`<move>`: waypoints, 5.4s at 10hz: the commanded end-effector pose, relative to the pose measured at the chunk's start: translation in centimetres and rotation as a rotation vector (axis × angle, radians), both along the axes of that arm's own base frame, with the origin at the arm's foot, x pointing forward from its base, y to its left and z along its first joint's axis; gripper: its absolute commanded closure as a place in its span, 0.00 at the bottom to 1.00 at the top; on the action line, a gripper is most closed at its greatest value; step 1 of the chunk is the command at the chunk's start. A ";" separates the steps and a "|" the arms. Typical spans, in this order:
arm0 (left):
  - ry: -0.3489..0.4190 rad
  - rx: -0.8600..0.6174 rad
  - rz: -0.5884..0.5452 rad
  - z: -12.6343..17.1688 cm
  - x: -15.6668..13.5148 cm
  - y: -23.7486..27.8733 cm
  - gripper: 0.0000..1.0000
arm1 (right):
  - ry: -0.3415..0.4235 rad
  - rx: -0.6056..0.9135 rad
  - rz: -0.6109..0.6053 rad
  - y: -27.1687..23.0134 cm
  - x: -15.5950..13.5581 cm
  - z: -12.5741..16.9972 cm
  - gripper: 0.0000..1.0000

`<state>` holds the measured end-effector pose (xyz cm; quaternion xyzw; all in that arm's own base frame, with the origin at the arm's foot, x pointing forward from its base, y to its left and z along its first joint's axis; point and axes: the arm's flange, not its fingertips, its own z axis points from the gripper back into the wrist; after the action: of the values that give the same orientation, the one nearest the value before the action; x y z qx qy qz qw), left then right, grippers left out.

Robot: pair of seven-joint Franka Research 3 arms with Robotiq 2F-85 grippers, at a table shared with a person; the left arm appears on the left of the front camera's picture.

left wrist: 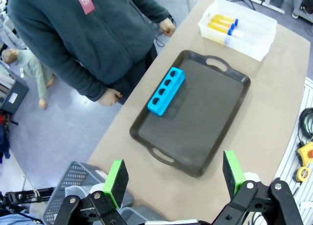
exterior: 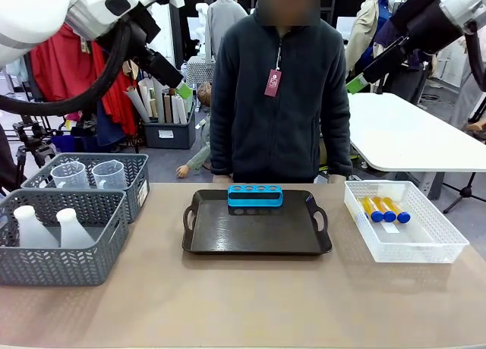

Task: Prepare the laboratory tools.
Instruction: Pick up one Small flask and place it on the Handle tray.

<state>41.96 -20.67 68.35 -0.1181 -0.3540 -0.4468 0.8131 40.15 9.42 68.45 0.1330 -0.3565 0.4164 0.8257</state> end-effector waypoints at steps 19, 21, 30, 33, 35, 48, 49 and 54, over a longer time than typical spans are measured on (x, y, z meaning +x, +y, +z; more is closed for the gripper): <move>0.145 0.216 0.346 -1.1 -0.7 6.4 0.00 | -0.003 0.001 0.003 0.1 -0.1 0.1 0.00; 0.185 0.238 0.461 -1.9 -1.3 10.6 0.00 | -0.003 0.001 0.003 0.1 -0.1 0.1 0.00; 0.280 0.242 0.585 -5.7 -1.1 20.0 0.00 | -0.003 0.001 0.003 0.1 -0.1 0.1 0.00; 0.284 0.233 0.587 -5.9 -1.0 19.8 0.00 | -0.003 0.001 0.003 0.1 -0.1 0.1 0.00; 0.367 0.249 0.563 -7.8 1.6 22.2 0.00 | -0.003 0.001 0.003 0.1 -0.1 0.1 0.00; 0.570 0.280 0.790 -22.5 4.7 31.7 0.00 | -0.003 0.001 0.003 0.1 -0.1 0.1 0.00; 0.585 0.276 0.793 -23.3 4.7 31.8 0.00 | -0.003 0.001 0.003 0.1 -0.1 0.1 0.00; 0.618 0.254 0.857 -25.8 4.0 31.7 0.00 | -0.003 0.001 0.003 0.1 -0.1 0.1 0.00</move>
<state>46.33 11.13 43.08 0.0013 -0.0569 -0.0711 0.9958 40.10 9.50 68.48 0.1330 -0.3565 0.4171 0.8254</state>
